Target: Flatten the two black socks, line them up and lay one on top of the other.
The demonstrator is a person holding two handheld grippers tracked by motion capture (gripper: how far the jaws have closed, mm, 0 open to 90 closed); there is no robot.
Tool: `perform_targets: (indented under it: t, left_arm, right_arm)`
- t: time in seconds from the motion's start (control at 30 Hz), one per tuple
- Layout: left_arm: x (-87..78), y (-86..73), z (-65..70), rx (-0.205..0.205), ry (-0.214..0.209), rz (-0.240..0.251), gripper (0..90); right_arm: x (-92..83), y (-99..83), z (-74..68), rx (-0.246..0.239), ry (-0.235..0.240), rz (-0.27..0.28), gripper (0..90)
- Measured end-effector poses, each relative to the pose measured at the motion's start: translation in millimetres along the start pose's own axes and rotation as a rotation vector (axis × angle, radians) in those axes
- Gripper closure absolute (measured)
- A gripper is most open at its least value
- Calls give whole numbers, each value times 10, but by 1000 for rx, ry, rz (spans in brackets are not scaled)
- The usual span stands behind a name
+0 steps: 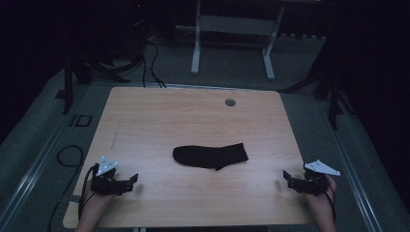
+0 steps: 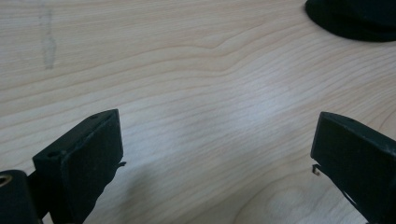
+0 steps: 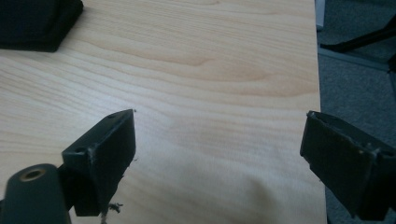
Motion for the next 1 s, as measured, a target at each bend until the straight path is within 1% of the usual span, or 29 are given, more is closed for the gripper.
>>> perform_targets:
  t: [0.03, 0.07, 0.1, 0.13, 0.2, 0.23, 0.27, 0.33, 0.37, 0.4, 0.43, 0.47, 0.53, 0.6, 0.7, 0.73, 0.83, 0.9, 0.93, 1.0]
  left_arm:
    - [-13, -12, -4, 1, 6, 1, 25]
    - [-27, -24, -5, -1, 7, 1, 25]
    - [-37, -33, -8, -2, 11, 0, 25]
    - [-52, -41, -11, -5, 19, 8, 25]
    - [-81, -57, -16, -10, 27, 11, 25]
    - [-99, -68, -18, -16, 40, 12, 25]
    - [-113, -73, -19, -13, 42, 16, 26]
    - [-140, -93, -16, -23, 53, 19, 26]
    - [-153, -103, -14, -22, 55, 27, 26]
    - [-162, -116, -10, -24, 55, 29, 26]
    - [-171, -129, -11, -28, 66, 27, 26]
    - [-179, -137, -11, -32, 71, 40, 26]
    - [-194, -150, -20, -40, 79, 48, 26]
    - [-210, -152, -31, -51, 86, 65, 26]
    - [-226, -162, -42, -57, 109, 87, 26]
    - [-226, -167, -44, -60, 111, 87, 26]
    - [-236, -195, -55, -67, 119, 93, 26]
    - [-250, -203, -69, -87, 119, 104, 26]
    - [-261, -204, -80, -89, 121, 110, 26]
    - [-297, -209, -110, -114, 128, 141, 26]
  right_arm:
    - [-28, -16, 11, 11, -7, 8, 104]
    - [-43, -22, 15, 17, -2, 13, 104]
    - [-58, -29, 21, 20, -13, 19, 104]
    - [-67, -34, 21, 19, -20, 24, 104]
    - [-79, -41, 17, 20, -16, 27, 104]
    - [-84, -43, 14, 21, -22, 31, 104]
    - [-89, -43, 8, 16, -28, 36, 104]
    - [-91, -44, -1, 8, -39, 35, 104]
    - [-92, -49, -5, 3, -50, 37, 104]
    - [-93, -56, -10, 1, -50, 34, 104]
    - [-95, -61, -10, 3, -53, 35, 104]
    - [-101, -63, -5, 6, -60, 43, 104]
    - [-110, -69, 4, 17, -58, 50, 104]
    - [-112, -79, 14, 21, -70, 57, 104]
    - [-106, -104, 27, 31, -80, 62, 104]
    - [-105, -109, 38, 33, -91, 65, 104]
    - [-113, -107, 61, 54, -102, 81, 104]
    - [-112, -109, 82, 62, -111, 85, 105]
    - [-111, -108, 92, 65, -115, 87, 105]
    - [-105, -105, 106, 65, -117, 90, 105]
Point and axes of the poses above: each handheld gripper's, and its own axes: x roughly forward along the jaws, y roughly out of its top, z roughly to its right, the point moved 4 cm from there along x, roughly forward along the jaws, and after that the axes turned 8 degrees about x, right-handed, at the moved point
